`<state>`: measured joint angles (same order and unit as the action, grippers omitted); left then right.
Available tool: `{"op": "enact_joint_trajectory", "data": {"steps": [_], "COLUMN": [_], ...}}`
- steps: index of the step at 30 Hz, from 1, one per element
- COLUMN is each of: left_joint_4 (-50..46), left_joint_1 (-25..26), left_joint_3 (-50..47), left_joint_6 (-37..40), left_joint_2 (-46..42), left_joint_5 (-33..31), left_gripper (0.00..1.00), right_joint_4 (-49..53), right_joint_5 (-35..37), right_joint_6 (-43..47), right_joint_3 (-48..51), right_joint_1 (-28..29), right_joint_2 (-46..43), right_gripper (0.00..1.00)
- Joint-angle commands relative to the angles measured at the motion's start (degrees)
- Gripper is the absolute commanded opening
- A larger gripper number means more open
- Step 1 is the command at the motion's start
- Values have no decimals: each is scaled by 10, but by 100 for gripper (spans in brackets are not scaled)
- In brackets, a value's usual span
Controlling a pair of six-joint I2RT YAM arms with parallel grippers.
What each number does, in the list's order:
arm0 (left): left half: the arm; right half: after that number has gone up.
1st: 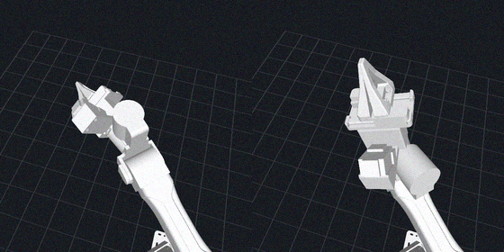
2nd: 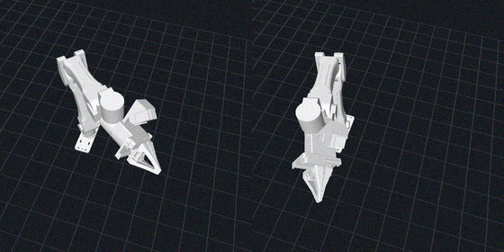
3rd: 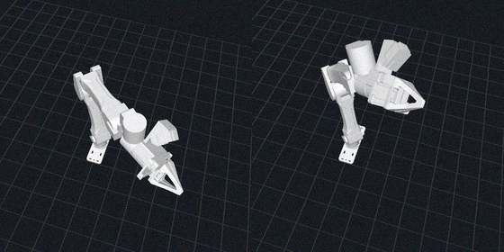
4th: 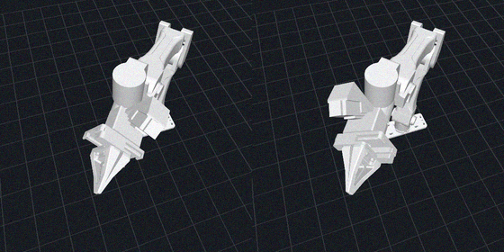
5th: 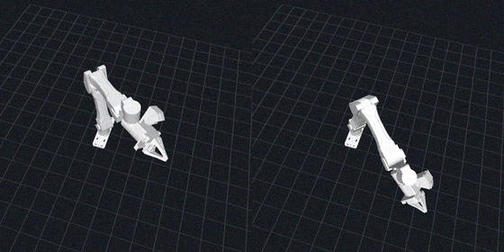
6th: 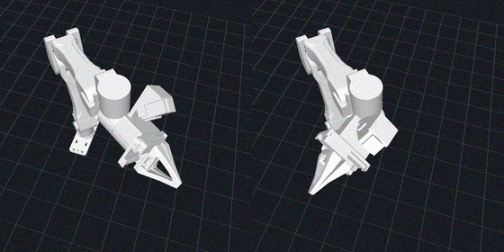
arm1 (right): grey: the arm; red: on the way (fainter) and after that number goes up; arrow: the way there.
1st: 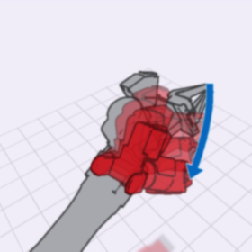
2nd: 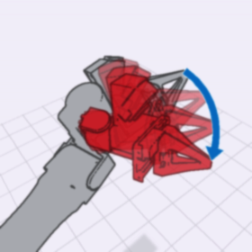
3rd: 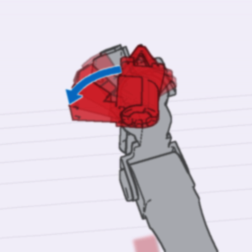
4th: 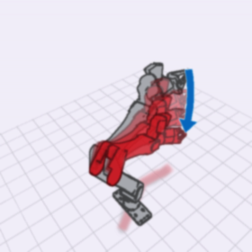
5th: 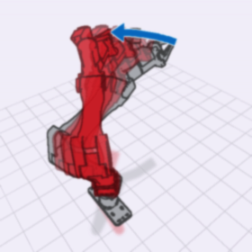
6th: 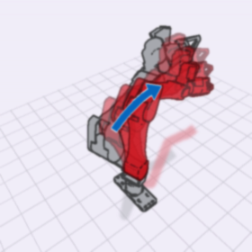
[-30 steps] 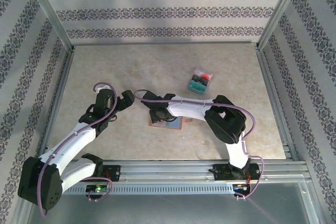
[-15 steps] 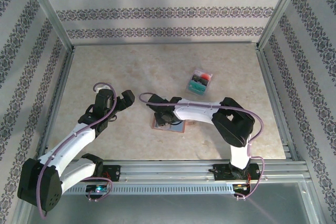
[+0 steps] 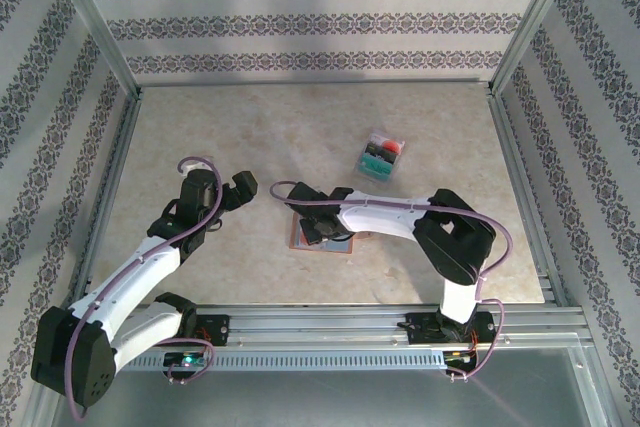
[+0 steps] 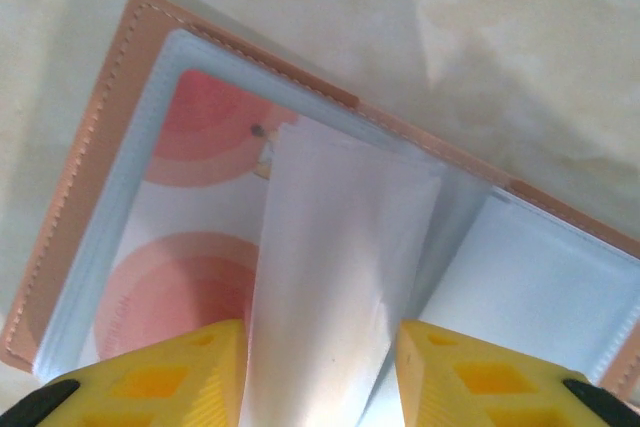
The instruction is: Take the credit cards out of the card holder
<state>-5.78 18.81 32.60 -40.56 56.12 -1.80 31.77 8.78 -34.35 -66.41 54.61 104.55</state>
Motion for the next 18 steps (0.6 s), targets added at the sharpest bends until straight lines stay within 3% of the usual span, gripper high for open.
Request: {"op": "enact_joint_trajectory", "data": {"steps": [1, 9, 18], "left_joint_4": [-14, -16, -47], "left_joint_1": [9, 29, 126], "left_joint_3": [21, 25, 49], "left_joint_6": [18, 30, 70], "left_joint_2": [-9, -11, 30], "left_joint_5": [-14, -26, -71], "left_gripper": [99, 100, 100], "right_joint_4": [23, 18, -4], "right_joint_5": [26, 30, 17], "right_joint_6": [-4, -19, -37], "right_joint_3": [18, 60, 120], "right_joint_1": [-3, -26, -68], "right_joint_2": [-36, -63, -107], "right_gripper": [44, 45, 43]}}
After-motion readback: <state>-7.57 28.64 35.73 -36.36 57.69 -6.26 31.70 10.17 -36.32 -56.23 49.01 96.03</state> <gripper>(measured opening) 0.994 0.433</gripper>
